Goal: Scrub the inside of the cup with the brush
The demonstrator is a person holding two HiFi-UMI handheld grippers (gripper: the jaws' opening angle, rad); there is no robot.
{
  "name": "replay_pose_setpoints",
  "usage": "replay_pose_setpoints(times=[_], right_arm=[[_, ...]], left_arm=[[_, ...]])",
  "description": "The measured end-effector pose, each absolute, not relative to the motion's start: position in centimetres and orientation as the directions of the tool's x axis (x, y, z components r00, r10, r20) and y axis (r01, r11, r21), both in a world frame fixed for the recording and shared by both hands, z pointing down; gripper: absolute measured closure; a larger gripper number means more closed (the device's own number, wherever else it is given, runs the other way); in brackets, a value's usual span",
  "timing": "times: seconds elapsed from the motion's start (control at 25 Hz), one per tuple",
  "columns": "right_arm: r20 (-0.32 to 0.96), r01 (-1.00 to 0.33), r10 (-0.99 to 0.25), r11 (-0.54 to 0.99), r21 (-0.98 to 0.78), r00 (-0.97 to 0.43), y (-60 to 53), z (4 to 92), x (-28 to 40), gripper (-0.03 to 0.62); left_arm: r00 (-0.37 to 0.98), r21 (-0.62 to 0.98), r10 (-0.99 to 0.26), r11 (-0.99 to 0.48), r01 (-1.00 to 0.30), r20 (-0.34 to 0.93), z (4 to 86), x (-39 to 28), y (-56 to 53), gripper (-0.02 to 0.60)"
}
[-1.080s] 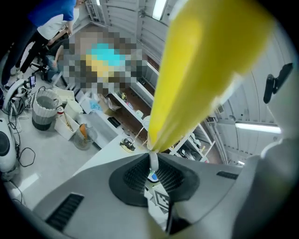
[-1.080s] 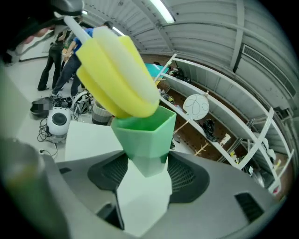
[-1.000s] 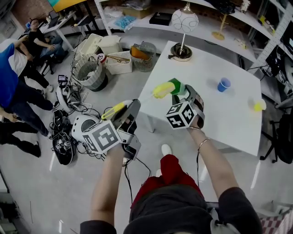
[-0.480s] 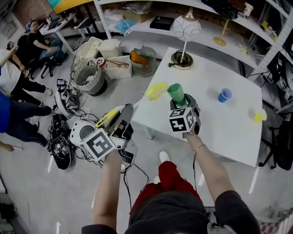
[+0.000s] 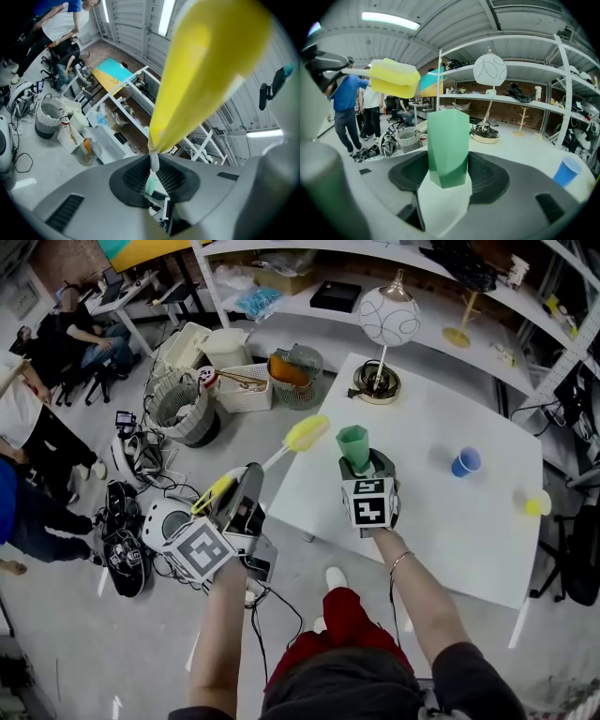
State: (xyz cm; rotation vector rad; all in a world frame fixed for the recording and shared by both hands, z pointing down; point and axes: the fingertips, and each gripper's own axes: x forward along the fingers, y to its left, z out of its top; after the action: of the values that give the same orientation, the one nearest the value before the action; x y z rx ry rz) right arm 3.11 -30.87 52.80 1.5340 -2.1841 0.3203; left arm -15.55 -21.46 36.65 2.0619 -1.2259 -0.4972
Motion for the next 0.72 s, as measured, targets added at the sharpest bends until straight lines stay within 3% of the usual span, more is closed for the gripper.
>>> replay_pose_setpoints(times=[0.28,0.72], right_arm=[[0.401,-0.926,-0.847,0.377,-0.012,-0.35,-34.7,52.5,1.0,0.321],[0.397,-0.916,-0.845,0.4,0.028,-0.357,-39.7,53.5,-1.2,0.321]], left_arm=[[0.455,0.707,-0.889,-0.29,-0.645,0.05,38.1,-16.2,-24.7,0.537],[0.5,0.663,-0.861,-0.322,-0.676,0.091,38.8,-15.0,-31.5,0.537]])
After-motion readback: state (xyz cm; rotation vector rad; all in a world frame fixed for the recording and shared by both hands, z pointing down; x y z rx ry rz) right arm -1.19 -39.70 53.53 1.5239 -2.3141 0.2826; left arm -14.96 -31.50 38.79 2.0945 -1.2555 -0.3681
